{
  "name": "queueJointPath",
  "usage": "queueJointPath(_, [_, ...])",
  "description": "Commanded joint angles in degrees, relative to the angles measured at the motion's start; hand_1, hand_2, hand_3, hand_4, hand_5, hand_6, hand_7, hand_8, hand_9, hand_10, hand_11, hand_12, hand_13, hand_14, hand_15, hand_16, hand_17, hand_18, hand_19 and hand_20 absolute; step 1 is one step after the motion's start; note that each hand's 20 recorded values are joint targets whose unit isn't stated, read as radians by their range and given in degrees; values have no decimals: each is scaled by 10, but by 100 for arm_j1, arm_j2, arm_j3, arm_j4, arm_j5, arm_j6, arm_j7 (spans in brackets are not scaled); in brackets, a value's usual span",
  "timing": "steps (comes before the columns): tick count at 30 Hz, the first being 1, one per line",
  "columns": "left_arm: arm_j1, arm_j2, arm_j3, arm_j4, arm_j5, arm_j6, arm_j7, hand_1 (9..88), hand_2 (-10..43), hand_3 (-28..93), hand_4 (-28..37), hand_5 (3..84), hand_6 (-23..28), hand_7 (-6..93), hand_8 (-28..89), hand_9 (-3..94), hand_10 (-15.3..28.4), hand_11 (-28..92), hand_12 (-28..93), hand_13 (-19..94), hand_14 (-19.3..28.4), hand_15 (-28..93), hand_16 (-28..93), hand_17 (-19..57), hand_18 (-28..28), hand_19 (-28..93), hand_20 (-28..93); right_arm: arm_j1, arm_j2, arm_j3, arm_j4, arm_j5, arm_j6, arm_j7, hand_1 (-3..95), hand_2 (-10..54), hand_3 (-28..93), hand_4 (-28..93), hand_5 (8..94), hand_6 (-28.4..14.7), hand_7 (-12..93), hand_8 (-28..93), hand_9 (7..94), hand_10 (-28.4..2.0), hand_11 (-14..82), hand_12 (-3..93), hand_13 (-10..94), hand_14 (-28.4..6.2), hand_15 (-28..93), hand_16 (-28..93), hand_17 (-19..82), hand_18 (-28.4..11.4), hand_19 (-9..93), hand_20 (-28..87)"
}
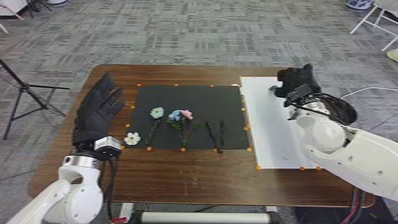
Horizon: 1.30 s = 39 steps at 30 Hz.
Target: Arrange flowers
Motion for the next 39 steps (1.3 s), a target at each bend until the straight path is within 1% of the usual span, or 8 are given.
queueJointPath(1, [270,-67,-123,-120,32,58,-4,244,-47,680,-271,256,11,150,-71,189,92,134,207,146,128,167,87,-133,187,316,125,-397,307,858,-610,653,-1481,201,234,-95,842,-282,399,-85,197,-93,399,-154,249,242,433,-120,830,194,142,-206,711,513])
queueJointPath(8, [200,-92,-79,-89,34,35,3,243,-49,681,-271,256,10,151,-71,188,92,135,207,146,128,168,88,-133,188,317,126,-638,261,1104,-595,1077,-2254,216,204,-95,826,-283,368,-104,155,-69,379,-168,202,230,408,-128,823,176,129,-214,702,518])
queueJointPath(22, [209,-87,-116,-84,47,19,-9,242,-48,681,-273,256,11,152,-71,189,92,135,207,146,129,169,88,-133,187,317,126,-457,129,662,-127,738,-2448,749,254,-95,857,-280,399,-99,177,-71,419,-162,229,232,445,-120,818,179,148,-211,710,519])
queueJointPath(27, [213,-89,-120,-87,46,15,-15,242,-48,680,-272,256,11,150,-71,188,92,136,207,146,129,169,88,-134,188,317,126,-461,105,424,93,518,-1557,726,324,-95,883,-246,456,-67,303,-112,470,-154,367,255,500,-102,809,205,199,-207,754,505])
queueJointPath(29, [219,-78,-126,-94,42,17,-12,243,-47,679,-273,256,11,151,-70,188,92,136,207,146,129,169,87,-134,188,317,126,-457,145,285,142,432,-759,335,418,-90,860,-257,515,-32,447,-15,588,-114,343,388,562,-75,769,301,239,-202,777,497])
queueJointPath(30, [204,-76,-115,-92,43,21,-10,243,-47,679,-273,256,11,151,-70,188,92,136,207,146,129,169,87,-134,188,317,126,-425,145,207,150,243,-501,202,459,-89,847,-253,592,-11,492,24,680,-93,323,466,608,-66,758,332,273,-200,798,495])
queueJointPath(33, [236,-70,-148,-121,52,20,12,242,-47,680,-272,256,11,150,-71,188,92,136,206,146,128,169,87,-133,187,317,126,-269,37,79,32,214,-18,-218,489,-95,841,-236,723,5,468,6,800,-64,318,536,681,-65,773,345,316,-195,819,500])
queueJointPath(39, [237,-56,-143,-173,78,-13,68,242,-48,681,-272,257,11,150,-70,189,92,137,206,146,129,169,87,-134,188,317,126,234,-497,-184,-350,420,330,-697,490,-95,846,-224,754,4,448,-3,818,-65,311,549,694,-62,773,355,328,-192,821,506])
